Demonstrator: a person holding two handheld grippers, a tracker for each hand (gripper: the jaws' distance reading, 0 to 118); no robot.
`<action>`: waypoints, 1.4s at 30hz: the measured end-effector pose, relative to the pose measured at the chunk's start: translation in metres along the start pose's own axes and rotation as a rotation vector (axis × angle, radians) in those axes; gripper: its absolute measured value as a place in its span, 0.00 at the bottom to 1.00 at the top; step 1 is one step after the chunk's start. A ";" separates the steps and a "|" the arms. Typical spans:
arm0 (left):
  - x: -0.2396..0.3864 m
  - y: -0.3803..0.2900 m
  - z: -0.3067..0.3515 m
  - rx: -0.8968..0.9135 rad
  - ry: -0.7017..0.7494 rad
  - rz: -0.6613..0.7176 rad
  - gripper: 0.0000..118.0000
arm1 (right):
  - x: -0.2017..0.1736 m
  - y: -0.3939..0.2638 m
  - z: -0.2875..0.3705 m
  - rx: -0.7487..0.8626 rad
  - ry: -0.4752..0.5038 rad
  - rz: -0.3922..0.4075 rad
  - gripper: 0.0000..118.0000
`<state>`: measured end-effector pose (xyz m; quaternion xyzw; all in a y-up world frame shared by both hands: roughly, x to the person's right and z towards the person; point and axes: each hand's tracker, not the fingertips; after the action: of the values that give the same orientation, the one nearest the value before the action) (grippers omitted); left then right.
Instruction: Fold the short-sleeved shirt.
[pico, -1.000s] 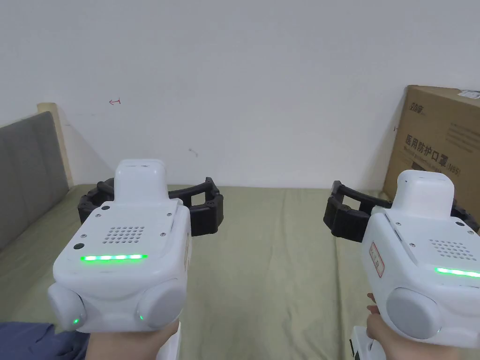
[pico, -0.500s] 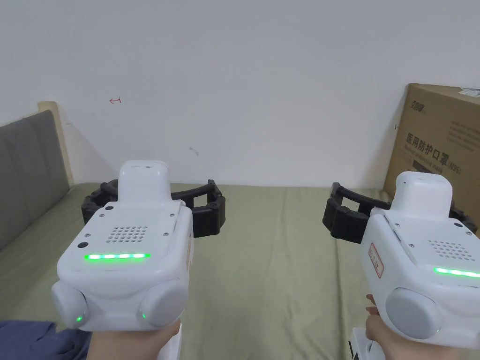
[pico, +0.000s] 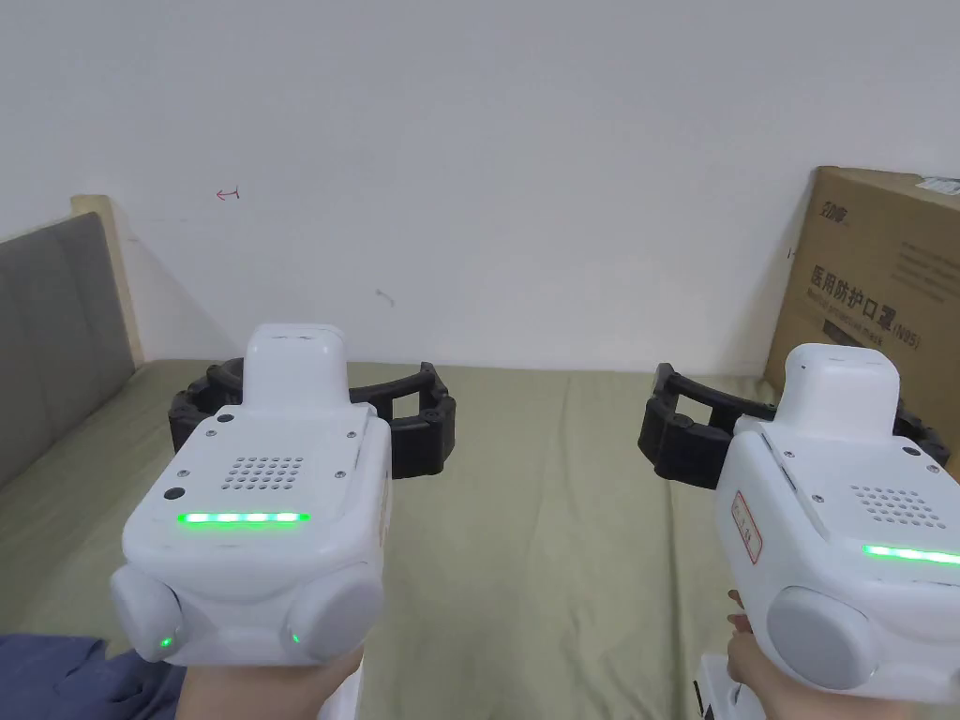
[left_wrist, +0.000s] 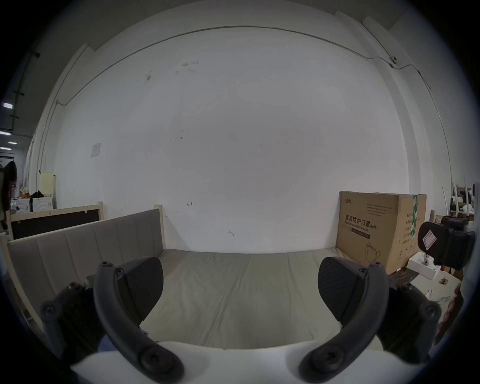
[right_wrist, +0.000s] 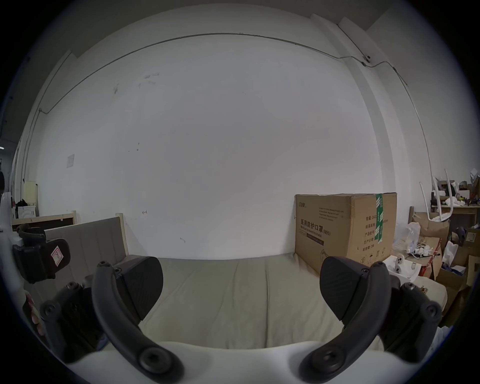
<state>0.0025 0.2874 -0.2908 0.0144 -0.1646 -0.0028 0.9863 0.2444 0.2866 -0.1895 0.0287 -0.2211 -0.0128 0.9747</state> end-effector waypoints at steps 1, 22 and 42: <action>0.000 0.000 0.000 0.003 -0.001 -0.005 1.00 | 0.000 0.000 0.000 -0.001 0.000 0.000 1.00; 0.007 -0.001 0.010 0.094 0.013 -0.057 1.00 | 0.003 -0.001 0.003 0.018 -0.019 -0.013 1.00; -0.010 -0.006 -0.004 -0.112 -0.043 0.056 0.01 | 0.020 -0.012 0.000 -0.074 0.061 -0.071 0.00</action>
<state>-0.0052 0.2812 -0.2983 -0.0456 -0.1857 0.0150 0.9814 0.2628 0.2743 -0.1817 0.0008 -0.1897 -0.0549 0.9803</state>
